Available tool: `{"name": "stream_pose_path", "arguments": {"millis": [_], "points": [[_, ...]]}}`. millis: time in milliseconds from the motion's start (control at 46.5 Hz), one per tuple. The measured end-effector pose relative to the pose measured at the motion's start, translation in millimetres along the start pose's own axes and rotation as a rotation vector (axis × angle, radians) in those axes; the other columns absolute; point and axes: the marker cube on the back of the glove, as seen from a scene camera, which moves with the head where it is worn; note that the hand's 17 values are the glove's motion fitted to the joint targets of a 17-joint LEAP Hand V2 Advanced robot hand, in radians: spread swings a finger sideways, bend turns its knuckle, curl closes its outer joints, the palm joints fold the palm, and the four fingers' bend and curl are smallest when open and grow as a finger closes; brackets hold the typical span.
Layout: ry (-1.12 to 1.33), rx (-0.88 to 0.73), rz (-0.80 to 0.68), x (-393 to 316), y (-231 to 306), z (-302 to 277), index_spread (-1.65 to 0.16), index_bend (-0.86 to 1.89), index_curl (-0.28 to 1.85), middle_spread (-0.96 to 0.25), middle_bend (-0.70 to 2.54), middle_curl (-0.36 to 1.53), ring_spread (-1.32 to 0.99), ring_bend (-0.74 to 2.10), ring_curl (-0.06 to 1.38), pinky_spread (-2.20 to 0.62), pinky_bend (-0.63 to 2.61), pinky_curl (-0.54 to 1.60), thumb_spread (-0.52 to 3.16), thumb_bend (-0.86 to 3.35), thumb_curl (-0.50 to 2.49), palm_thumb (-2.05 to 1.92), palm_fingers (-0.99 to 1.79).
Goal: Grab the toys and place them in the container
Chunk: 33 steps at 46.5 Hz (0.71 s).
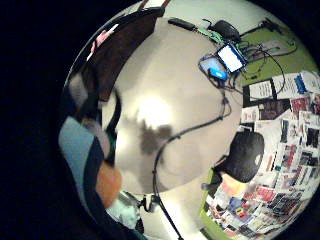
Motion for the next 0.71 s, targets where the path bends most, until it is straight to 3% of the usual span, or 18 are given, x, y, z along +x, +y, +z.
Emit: {"name": "stream_pose_path", "arguments": {"millis": [43, 86, 129, 194, 366, 710], "points": [[0.001, -0.043, 0.022, 2.6, -0.8, -0.8, -0.34, 0.60, 0.98, -0.27, 0.98, 0.85, -0.38, 1.25, 0.71, -0.38, 1.17, 0.60, 0.50, 0.07, 0.89, 0.62, 0.85], [0.009, -0.092, 0.042, 5.3, -1.0, -0.1, -0.33, 0.51, 0.98, -0.26, 0.87, 0.82, -0.36, 1.19, 0.70, -0.35, 1.17, 0.59, 0.55, 0.05, 0.88, 0.61, 0.58], [0.024, -0.130, 0.053, 7.6, -0.7, 1.6, -0.31, 0.48, 0.96, -0.23, 0.73, 0.78, -0.32, 1.02, 0.67, -0.26, 1.12, 0.60, 0.74, 0.03, 0.85, 0.54, 0.05], [0.042, -0.144, 0.054, 10.0, -0.8, 3.8, -0.31, 0.38, 0.88, -0.16, 0.48, 0.68, -0.22, 0.68, 0.60, -0.17, 1.18, 0.60, 0.88, -0.08, 0.75, 0.35, -0.49], [0.046, -0.123, 0.053, 9.8, -0.2, 5.7, -0.30, 0.11, 0.66, -0.05, 0.16, 0.53, -0.10, 0.29, 0.39, -0.03, 1.07, 0.47, 1.09, -0.05, 0.61, 0.18, -0.34], [0.032, -0.072, 0.013, 7.7, 2.8, -1.0, -0.27, 0.15, 0.49, 0.01, 0.13, 0.38, -0.03, 0.20, 0.34, 0.04, 0.90, 0.39, 1.24, -0.01, 0.47, 0.17, -0.16]]}}
